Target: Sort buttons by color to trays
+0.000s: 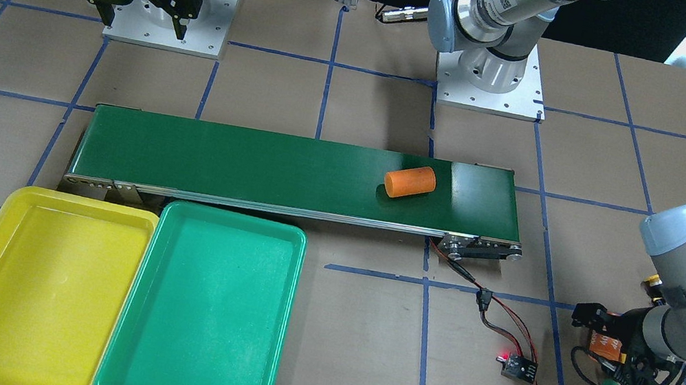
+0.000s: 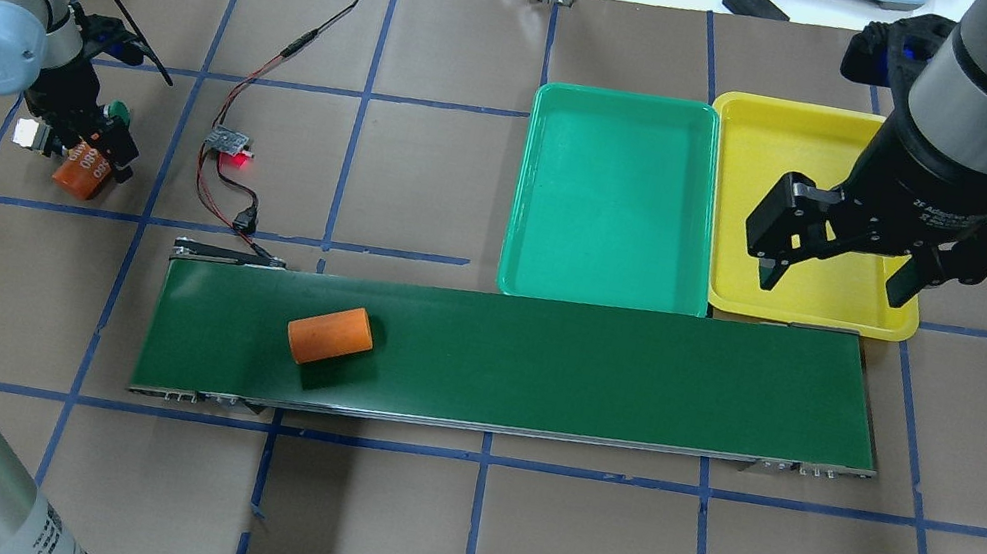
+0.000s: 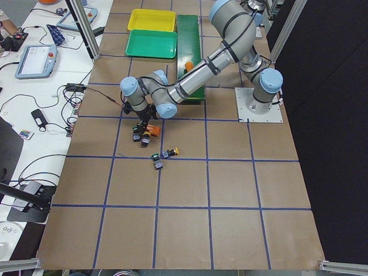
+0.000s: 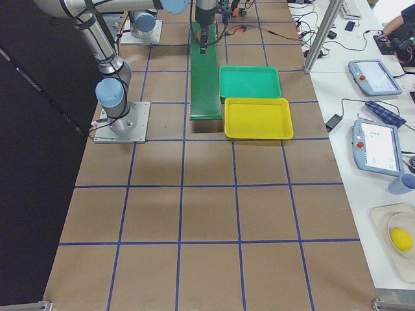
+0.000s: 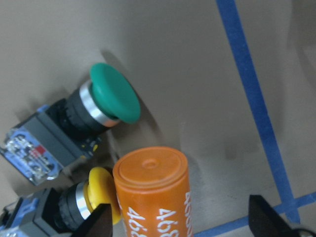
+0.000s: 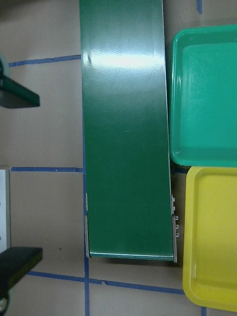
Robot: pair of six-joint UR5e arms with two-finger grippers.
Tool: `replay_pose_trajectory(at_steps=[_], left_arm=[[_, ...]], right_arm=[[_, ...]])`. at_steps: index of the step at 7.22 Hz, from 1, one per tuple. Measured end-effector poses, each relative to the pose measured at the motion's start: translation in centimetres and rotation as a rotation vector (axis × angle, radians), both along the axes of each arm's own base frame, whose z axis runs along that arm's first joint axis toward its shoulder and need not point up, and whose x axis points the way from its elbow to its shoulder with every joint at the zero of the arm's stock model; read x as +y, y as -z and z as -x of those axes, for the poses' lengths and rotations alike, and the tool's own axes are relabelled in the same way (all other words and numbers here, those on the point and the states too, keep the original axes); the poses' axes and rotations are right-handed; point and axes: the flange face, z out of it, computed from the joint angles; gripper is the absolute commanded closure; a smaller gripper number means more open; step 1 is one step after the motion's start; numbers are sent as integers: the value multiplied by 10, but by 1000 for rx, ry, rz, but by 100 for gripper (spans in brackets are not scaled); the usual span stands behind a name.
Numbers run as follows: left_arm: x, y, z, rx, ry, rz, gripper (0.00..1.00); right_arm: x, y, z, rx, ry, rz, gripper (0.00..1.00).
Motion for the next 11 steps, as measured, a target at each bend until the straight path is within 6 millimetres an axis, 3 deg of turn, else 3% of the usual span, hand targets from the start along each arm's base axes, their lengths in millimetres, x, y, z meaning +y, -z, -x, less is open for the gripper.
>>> replay_pose_trajectory(at_steps=[2, 3, 4, 5, 6, 8, 9, 10, 11], left_arm=[[7, 3, 5, 0, -9, -7, 0], [8, 4, 4, 2, -11, -8, 5], [9, 6, 3, 6, -12, -10, 40], [9, 6, 4, 8, -11, -8, 91], [9, 4, 6, 10, -8, -5, 100], [12, -8, 12, 30, -6, 1, 100], [17, -28, 21, 63, 16, 6, 100], [26, -64, 38, 97, 95, 3, 100], [41, -104, 68, 130, 202, -21, 100]], right_arm=[[0, 0, 0, 0, 1, -1, 0], [0, 1, 0, -2, 2, -2, 0], [0, 0, 0, -4, 2, -1, 0], [0, 0, 0, -3, 3, -1, 0], [0, 0, 0, -5, 2, 0, 0], [0, 0, -1, -9, 2, 1, 0], [0, 0, 0, -9, 2, 1, 0], [0, -1, 0, -7, 2, 1, 0], [0, -1, 0, -6, 1, 1, 0]])
